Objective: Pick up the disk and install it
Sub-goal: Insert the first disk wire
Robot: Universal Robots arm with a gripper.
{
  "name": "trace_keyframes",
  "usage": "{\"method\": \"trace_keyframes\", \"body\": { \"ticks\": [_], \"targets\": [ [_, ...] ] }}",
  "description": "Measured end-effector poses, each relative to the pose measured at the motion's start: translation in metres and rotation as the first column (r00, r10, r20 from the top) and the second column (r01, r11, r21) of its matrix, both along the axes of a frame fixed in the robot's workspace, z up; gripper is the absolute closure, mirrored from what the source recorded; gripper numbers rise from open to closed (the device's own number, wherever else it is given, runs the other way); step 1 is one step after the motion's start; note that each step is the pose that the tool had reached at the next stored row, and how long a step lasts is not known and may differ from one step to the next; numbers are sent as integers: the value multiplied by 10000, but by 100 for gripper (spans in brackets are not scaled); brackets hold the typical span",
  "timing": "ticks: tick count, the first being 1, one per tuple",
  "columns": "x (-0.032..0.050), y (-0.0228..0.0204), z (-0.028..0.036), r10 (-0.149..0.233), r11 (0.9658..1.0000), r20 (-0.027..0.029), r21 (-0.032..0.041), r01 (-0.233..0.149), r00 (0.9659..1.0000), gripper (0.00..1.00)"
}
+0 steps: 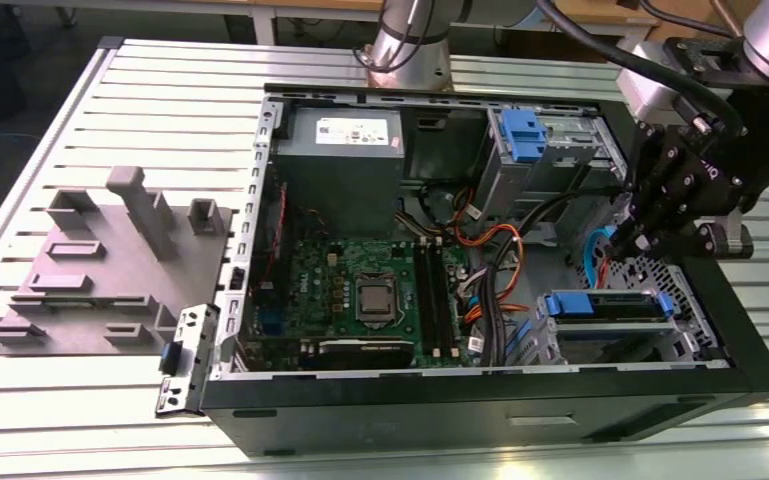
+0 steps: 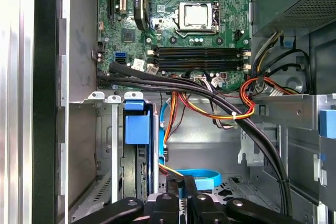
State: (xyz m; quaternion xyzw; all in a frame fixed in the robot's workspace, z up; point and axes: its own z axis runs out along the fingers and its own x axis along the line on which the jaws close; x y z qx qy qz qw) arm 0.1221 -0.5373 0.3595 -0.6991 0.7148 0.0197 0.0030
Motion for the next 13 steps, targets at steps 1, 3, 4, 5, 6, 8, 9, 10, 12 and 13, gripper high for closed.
{"method": "trace_keyframes", "body": {
  "ticks": [1,3,4,5,6,8,9,10,12,13],
  "targets": [
    [0,0,0,0,10000,0,0,0,10000,84],
    [0,0,0,0,10000,0,0,0,10000,84],
    [0,0,-1,0,10000,0,0,0,10000,84],
    [0,-6,-2,0,10000,0,3,0,10000,84],
    [0,-16,-2,0,10000,0,3,0,10000,84],
    [0,-44,-1,-1,10000,0,1,1,10000,84],
    [0,-57,-2,0,10000,0,0,0,10000,84],
    [-1,-72,-4,0,10000,0,0,0,10000,84],
    [-2,-114,-12,1,10000,13,2,-1,10000,84],
    [-3,-139,-18,1,10000,21,1,-1,10000,84]
  ]
}}
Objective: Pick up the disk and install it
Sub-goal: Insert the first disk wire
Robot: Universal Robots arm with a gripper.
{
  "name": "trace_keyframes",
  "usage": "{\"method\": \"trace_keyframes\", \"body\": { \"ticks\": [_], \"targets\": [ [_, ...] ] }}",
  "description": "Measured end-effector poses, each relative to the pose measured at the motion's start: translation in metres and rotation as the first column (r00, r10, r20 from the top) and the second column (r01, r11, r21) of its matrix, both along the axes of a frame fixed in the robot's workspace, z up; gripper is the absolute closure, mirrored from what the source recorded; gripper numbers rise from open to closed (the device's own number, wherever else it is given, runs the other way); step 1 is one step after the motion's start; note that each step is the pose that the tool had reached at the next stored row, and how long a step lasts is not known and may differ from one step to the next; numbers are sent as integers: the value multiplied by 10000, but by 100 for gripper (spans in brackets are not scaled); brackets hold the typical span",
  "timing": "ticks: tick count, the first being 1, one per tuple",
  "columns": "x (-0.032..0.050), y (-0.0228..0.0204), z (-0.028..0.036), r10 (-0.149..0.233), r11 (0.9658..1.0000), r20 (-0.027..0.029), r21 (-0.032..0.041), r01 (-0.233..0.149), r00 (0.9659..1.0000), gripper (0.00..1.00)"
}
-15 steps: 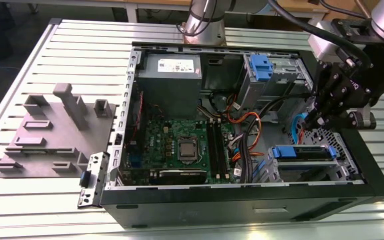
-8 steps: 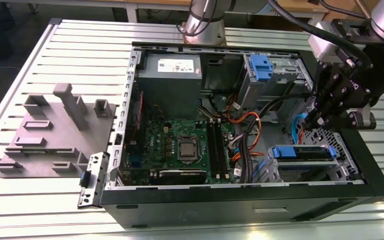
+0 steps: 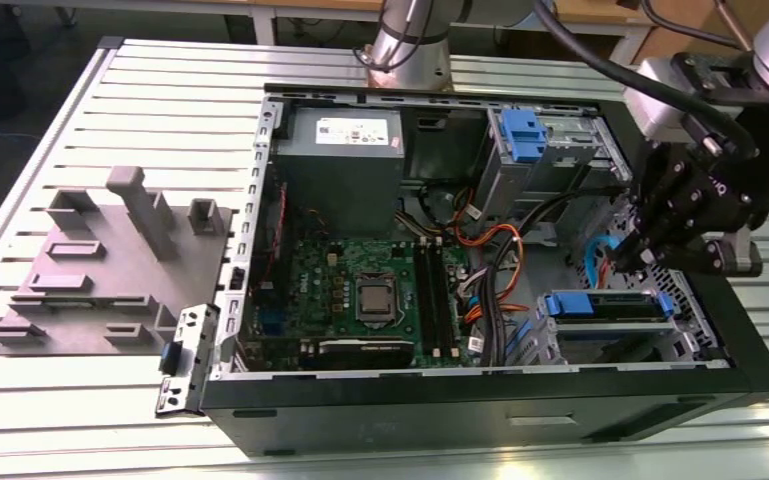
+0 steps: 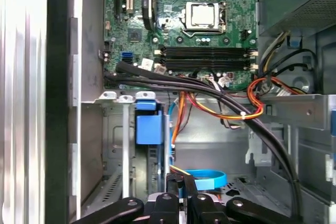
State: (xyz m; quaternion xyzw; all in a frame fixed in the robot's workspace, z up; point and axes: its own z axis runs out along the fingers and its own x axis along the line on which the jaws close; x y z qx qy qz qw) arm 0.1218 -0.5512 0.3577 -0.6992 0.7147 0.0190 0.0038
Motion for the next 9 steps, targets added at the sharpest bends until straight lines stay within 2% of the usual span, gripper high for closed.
{"method": "trace_keyframes", "body": {
  "ticks": [2,5,9],
  "targets": [
    [-2,-41,-20,-1,10000,11,-2,1,10000,84],
    [-6,-79,-52,-1,10000,31,0,1,10000,84],
    [-17,-108,-80,-1,10000,127,30,1,9999,84]
  ]
}}
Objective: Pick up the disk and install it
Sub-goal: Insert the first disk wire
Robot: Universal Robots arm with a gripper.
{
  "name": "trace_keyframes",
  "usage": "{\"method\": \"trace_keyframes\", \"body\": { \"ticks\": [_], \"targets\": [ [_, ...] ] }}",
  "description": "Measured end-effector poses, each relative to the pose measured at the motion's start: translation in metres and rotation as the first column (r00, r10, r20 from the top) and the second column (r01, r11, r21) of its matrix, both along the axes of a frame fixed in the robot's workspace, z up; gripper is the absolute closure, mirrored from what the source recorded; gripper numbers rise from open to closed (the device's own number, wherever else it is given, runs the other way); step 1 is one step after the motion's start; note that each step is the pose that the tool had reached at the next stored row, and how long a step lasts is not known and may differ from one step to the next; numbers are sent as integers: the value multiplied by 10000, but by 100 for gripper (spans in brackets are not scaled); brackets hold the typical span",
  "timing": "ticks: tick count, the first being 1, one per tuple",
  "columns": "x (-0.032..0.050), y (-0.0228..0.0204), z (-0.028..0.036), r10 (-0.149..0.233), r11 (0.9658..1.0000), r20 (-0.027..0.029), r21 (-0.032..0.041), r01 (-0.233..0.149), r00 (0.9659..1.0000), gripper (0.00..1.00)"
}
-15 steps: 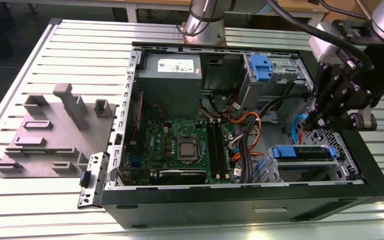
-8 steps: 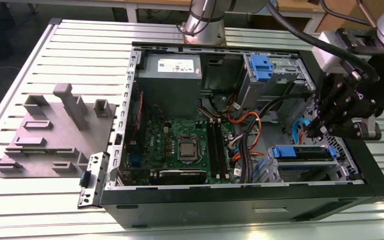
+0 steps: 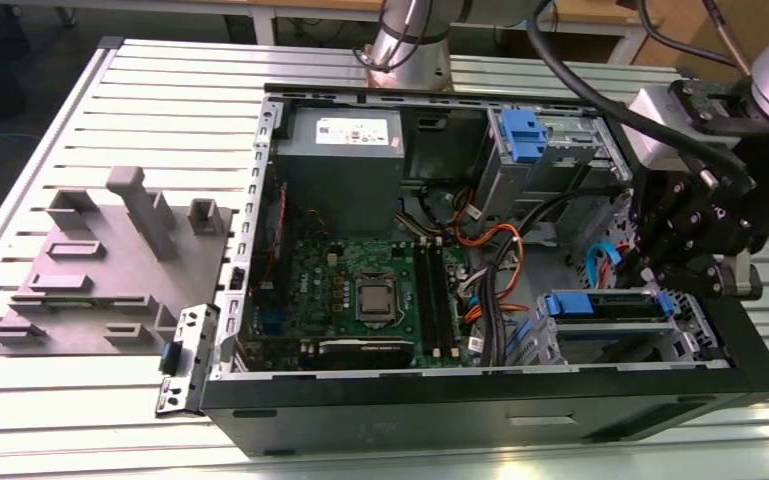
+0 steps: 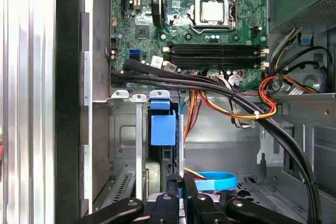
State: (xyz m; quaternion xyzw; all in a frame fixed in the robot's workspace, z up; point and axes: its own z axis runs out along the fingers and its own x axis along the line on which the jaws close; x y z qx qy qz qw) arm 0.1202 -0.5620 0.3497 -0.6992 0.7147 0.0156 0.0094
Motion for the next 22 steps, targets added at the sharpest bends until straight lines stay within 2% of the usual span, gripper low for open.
{"method": "trace_keyframes", "body": {
  "ticks": [3,9,15,22],
  "targets": [
    [-16,-18,-19,0,10000,61,18,0,10000,84],
    [-23,-61,-55,1,10000,125,17,-1,9999,84],
    [-29,-66,-84,0,10000,148,35,-1,9999,84],
    [-34,-66,-97,-3,9999,166,149,0,9999,84]
  ]
}}
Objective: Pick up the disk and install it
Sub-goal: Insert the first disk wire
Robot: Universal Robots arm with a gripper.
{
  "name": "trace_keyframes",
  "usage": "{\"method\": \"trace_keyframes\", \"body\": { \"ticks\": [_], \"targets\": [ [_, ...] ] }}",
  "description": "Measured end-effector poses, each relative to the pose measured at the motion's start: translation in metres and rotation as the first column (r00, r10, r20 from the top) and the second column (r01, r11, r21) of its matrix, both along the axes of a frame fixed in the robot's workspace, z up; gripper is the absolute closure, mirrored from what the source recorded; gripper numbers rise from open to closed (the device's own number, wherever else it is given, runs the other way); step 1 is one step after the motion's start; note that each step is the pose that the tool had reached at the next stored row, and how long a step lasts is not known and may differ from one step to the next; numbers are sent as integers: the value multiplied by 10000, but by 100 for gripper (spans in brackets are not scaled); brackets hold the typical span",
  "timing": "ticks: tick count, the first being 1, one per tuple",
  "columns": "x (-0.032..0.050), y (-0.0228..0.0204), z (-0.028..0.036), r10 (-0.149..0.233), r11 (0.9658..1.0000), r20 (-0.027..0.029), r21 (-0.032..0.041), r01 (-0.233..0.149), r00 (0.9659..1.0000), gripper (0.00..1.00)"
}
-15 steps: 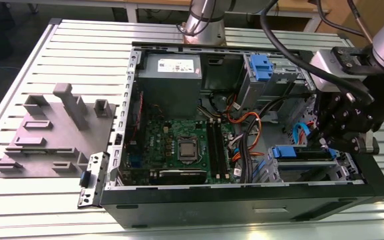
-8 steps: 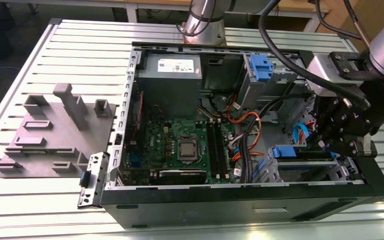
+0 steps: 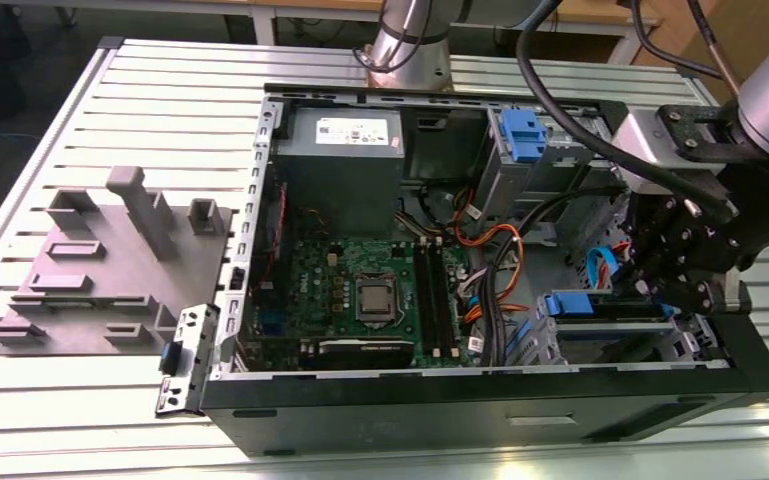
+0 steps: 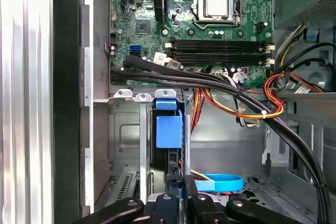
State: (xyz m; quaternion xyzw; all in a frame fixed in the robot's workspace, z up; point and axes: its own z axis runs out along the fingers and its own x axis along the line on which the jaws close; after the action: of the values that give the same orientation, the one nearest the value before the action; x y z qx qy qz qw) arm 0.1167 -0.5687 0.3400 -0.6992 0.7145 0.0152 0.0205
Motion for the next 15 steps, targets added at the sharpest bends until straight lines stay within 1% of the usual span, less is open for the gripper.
{"method": "trace_keyframes", "body": {
  "ticks": [3,12,13,15],
  "targets": [
    [-4,0,-9,1,10000,7,18,-1,10000,84],
    [-7,0,-37,1,10000,8,14,-1,10000,84],
    [-7,0,-66,0,10000,8,19,0,10000,84],
    [-7,0,-67,0,10000,8,15,0,10000,84]
  ]
}}
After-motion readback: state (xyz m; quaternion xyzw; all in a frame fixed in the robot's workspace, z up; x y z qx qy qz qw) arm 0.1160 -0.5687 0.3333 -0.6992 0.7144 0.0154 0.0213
